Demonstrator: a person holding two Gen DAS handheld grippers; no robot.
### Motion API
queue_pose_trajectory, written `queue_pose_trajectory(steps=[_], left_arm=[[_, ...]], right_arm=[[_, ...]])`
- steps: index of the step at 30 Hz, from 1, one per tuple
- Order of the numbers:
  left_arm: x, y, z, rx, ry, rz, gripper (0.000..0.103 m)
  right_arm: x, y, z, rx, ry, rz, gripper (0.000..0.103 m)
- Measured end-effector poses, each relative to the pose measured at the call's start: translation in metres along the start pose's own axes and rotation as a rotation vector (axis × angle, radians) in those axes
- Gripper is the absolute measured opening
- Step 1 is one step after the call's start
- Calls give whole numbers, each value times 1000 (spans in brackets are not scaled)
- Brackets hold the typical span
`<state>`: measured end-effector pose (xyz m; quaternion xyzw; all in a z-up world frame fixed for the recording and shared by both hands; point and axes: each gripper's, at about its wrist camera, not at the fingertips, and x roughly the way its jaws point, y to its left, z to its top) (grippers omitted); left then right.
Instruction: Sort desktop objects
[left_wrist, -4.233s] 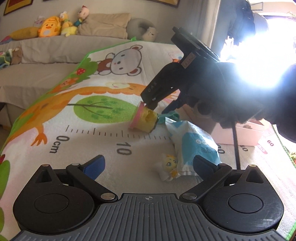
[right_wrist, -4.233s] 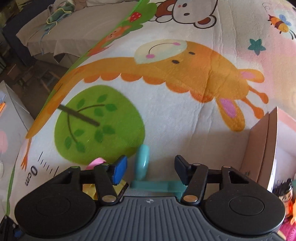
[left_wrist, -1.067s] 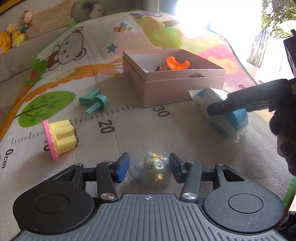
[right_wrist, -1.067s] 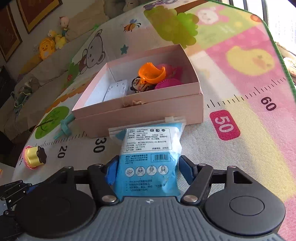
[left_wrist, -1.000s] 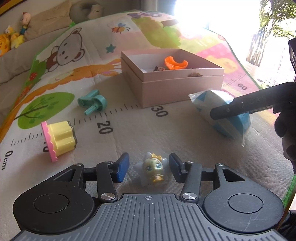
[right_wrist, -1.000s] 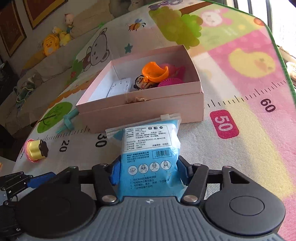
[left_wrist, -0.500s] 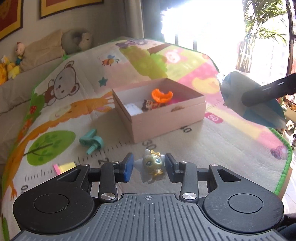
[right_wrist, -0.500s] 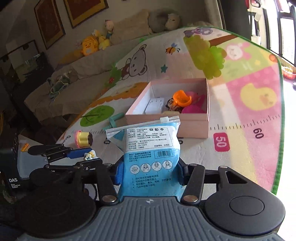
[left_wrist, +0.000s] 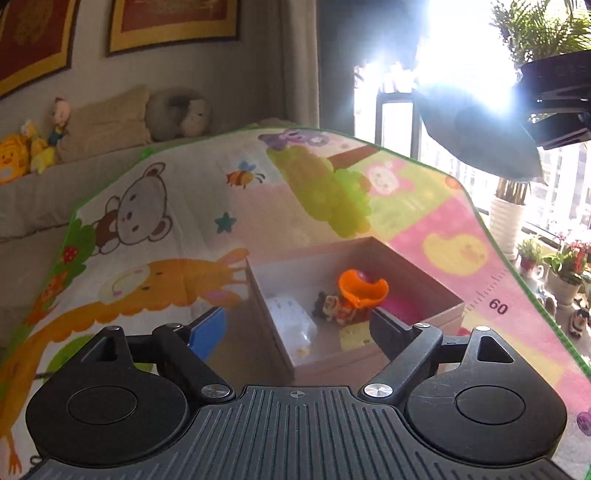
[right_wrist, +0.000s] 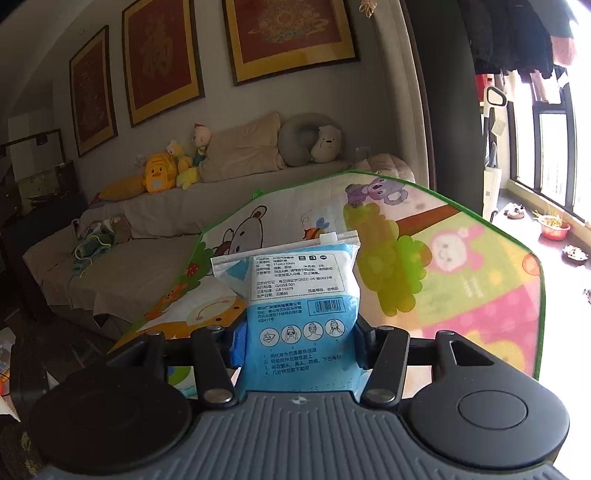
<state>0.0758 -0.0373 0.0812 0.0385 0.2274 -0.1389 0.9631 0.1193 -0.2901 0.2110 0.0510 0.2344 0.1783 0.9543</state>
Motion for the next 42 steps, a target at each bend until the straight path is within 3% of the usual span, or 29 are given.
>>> queue_pose_trajectory(steps=[5,9,11,13,16,19,23,26,29,31,35,37,40,42], left_arm=[[-24,13,-49,-26,90,1,95],[-36,19,-67,-43,121,-15,96],[-43,21,-71,-31,109,8,97],[-52,25,-74,-11,80,53,100],[-61,35,-75,15,28,154,102],[-57,52,-77,-37,38,199,102],[-48,67,-86,-102,79,236,102],[-45,73,-94,-138,111,240,102],[-44,80,-99,-184,134,235,102],[-44,84,-101,-212,143,224,103],[-42,92,-104,-265,167,215,103],[-44,94,-105,-281,165,215,103],[-47,96,-107,-291,177,198,103],[-48,98,-108,-295,198,193,103]], right_arm=[[87,-5,-17,135,157,55,53],[168,0,-43,289,309,97,53],[195,7,-59,297,346,52,52],[212,16,-70,216,367,-57,52],[217,22,-84,88,383,-159,55],[206,14,-81,125,406,-107,61],[174,37,-62,28,294,-109,69],[166,77,-51,-87,255,-25,70],[184,122,-59,-171,340,113,69],[204,148,-72,-208,408,151,60],[241,182,-103,-280,519,123,47],[252,186,-113,-274,571,128,27],[242,185,-124,-293,569,137,17],[227,180,-127,-265,590,176,17]])
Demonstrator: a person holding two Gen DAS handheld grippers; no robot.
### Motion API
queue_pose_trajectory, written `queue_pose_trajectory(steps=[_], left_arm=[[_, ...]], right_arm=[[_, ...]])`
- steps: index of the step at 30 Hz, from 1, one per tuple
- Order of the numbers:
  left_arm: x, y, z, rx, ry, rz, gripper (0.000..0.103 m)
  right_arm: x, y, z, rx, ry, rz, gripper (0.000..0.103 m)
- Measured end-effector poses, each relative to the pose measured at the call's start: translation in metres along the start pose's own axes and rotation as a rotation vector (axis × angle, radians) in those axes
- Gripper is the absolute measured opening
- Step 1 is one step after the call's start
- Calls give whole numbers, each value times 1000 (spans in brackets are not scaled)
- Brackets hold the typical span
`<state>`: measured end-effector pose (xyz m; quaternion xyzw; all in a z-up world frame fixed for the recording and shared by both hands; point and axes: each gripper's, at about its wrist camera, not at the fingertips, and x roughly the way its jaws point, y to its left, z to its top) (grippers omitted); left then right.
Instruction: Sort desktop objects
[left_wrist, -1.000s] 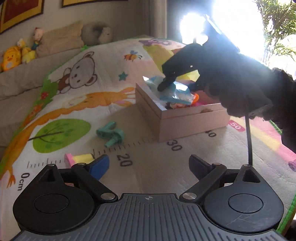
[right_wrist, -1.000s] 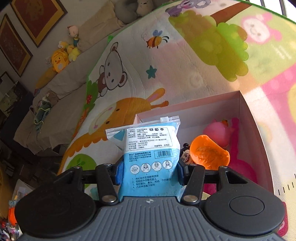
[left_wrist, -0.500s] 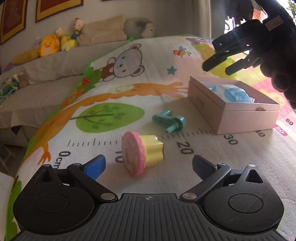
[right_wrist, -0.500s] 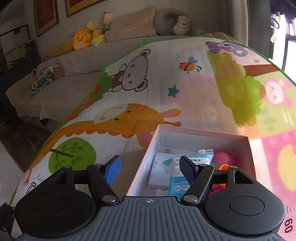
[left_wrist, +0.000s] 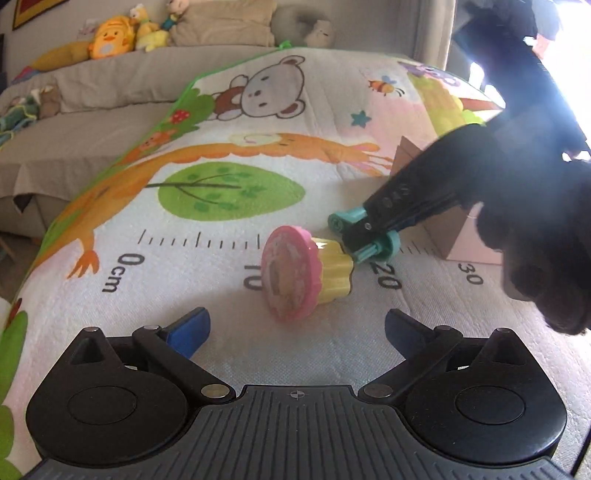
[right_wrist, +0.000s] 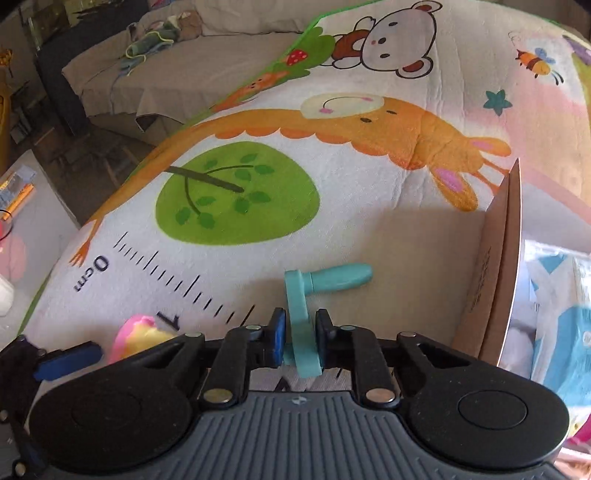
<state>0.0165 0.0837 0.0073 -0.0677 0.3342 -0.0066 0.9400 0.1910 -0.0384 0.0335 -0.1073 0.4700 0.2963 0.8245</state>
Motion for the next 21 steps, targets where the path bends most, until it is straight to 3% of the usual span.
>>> queue_pose_trajectory(steps=[4,10,13,15,17,21], left_arm=[[-2,-1,-2,14,7,14,103],[1,-7,0,46,18,48,103],[-1,-11,0,70,-3,49,103],[-6,-13,0,81,-39,39,103],[-9,-15,0,95,-54,42,103],[-14,-13,-3,116,-23,117,103]], right_arm=[[-24,2,-35,-22,3,35,13],[-68,-16,-98,43,-32,59,13],[-89,-27,-129,50,-72,-27,13],[-101,-36,-147,52,-106,-140,13],[-112,-44,-156,62,-135,-207,19],[-137,-36,-146,1,-236,-187,44]])
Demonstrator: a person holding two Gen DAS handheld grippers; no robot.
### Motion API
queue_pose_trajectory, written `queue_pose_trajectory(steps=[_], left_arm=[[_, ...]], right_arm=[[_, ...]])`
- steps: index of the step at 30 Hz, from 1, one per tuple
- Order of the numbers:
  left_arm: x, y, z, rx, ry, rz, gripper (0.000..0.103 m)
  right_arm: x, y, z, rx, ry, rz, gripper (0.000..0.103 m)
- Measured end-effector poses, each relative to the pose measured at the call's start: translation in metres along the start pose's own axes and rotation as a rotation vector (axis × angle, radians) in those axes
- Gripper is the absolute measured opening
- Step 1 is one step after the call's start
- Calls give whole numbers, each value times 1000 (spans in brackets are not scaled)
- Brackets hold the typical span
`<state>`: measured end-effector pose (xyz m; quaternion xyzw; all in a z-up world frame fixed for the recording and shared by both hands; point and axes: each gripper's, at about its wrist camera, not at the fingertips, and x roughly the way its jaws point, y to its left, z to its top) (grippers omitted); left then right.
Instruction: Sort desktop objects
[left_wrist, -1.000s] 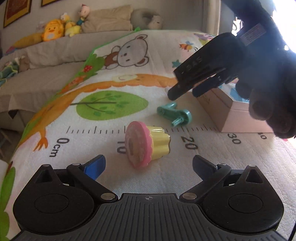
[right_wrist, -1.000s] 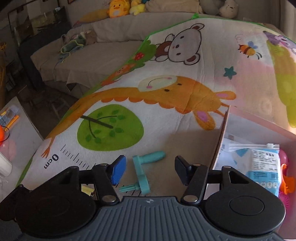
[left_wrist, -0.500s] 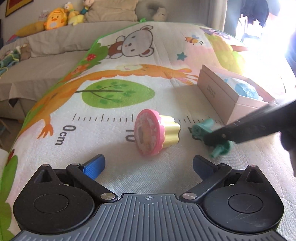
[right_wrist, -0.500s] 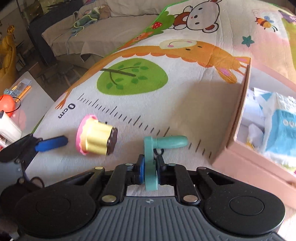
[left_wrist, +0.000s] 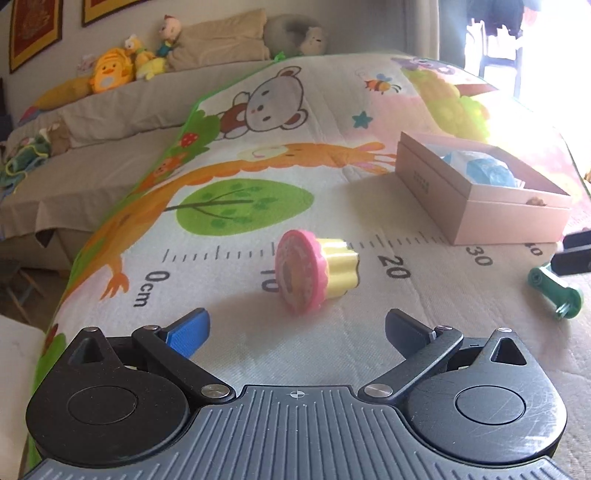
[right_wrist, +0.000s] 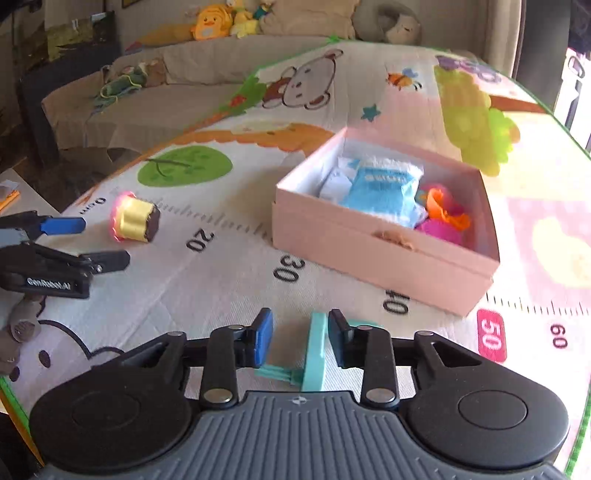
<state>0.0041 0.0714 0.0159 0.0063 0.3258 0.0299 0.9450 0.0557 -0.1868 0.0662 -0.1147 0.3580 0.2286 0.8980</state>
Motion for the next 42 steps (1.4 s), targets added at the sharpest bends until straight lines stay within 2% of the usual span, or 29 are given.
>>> queue_pose_trajectory(steps=[1,2,4,6,9,12,16,17,18,19,25,30,32,37,42], left_arm=[[-1,2,-1,3,14,18,103],[-2,4,-3,5,30,30,103],[-5,8,-7,9,50,32,103],[-9,10,-11,17,54,26,103],[-14,11,-16,19,47,12,103],[-15,12,-19,8,48,3,103],[-17,13,-20,0,37,-5,103],[-18,14,-20,-2,30,-11,103],[-18,14,-20,-5,27,-16,103],[-18,14,-20,-7,25,-21,103],[-21,9,-20,-11,8,-61,103],[-23,-2,-19,16,0,-102,103],[-23,-8,-18,27,4,-117,103],[-21,-22,-17,64,16,-140,103],[-17,-31,-17,89,34,-149,103]], right_arm=[[-2,4,6,-10,-20,15,53],[-1,12,17,-16,-45,40,56],[6,25,36,-10,-53,99,56],[21,47,59,13,-33,193,56],[44,87,82,-2,1,289,56],[69,121,95,-56,15,272,56],[101,133,97,-29,70,222,56],[105,131,96,-18,86,226,54],[109,128,93,-7,105,234,46],[110,125,91,1,118,244,44],[92,84,75,143,157,340,42],[73,36,44,357,199,465,42],[71,21,31,421,208,487,42],[66,-5,8,520,188,512,43],[55,-23,-1,532,128,439,46]])
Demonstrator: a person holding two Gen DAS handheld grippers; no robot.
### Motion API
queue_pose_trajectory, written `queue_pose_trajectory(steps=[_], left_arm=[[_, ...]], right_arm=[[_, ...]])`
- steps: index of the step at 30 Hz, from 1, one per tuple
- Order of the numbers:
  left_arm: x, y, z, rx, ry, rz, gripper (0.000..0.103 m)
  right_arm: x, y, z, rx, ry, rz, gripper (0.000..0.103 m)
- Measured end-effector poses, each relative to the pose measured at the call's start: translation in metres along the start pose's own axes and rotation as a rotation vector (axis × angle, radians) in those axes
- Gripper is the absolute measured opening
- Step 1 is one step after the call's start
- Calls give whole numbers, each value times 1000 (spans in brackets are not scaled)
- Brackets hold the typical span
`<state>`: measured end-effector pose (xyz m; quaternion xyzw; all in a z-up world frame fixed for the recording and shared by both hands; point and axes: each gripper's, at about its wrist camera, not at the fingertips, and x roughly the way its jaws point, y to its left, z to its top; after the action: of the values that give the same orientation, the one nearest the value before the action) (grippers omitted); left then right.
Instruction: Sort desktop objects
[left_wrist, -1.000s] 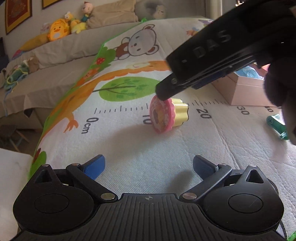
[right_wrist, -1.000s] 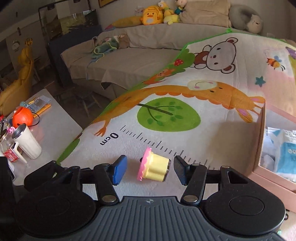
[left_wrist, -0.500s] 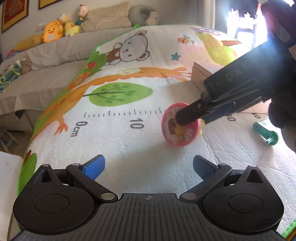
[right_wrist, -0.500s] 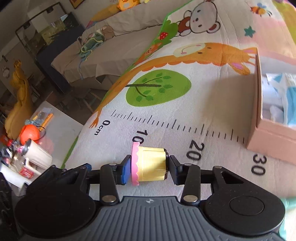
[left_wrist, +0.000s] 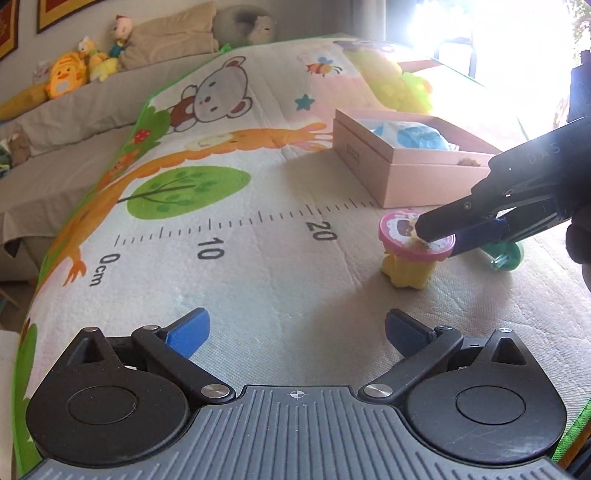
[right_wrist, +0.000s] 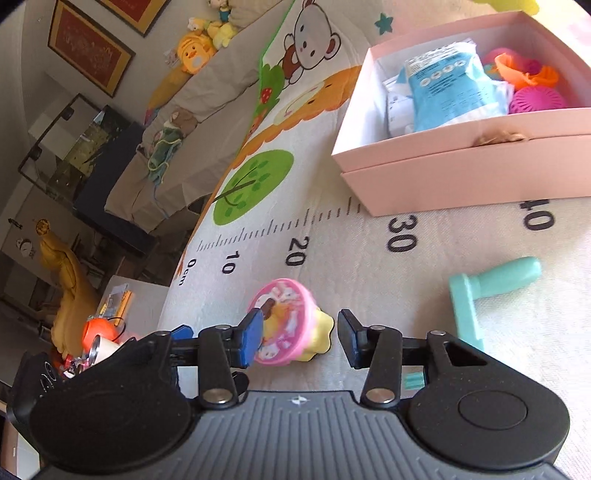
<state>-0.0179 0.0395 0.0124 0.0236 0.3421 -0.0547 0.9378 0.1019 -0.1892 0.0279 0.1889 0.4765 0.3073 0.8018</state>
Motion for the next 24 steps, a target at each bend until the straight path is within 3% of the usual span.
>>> queue_pose_trajectory(steps=[5,9,16,19,24], left_arm=[[3,-9,2,22,17,-11,103],[4,-16,5,41,17,-26,103],[22,-39,23,70,18,-79,103],[33,-54,35,83,11,-97,103],[47,-72,52,93,-17,-106,103]], right_arm=[[-13,-10,-2,-12,-55,-51,49],[-30,-6,-5,-63,-129,-106,57],[-72,-5,-26,-201,-289,-340,73],[-82,-13,-39,-233,-311,-424,77],[-91,-28,-57,-243,-300,-465,77]])
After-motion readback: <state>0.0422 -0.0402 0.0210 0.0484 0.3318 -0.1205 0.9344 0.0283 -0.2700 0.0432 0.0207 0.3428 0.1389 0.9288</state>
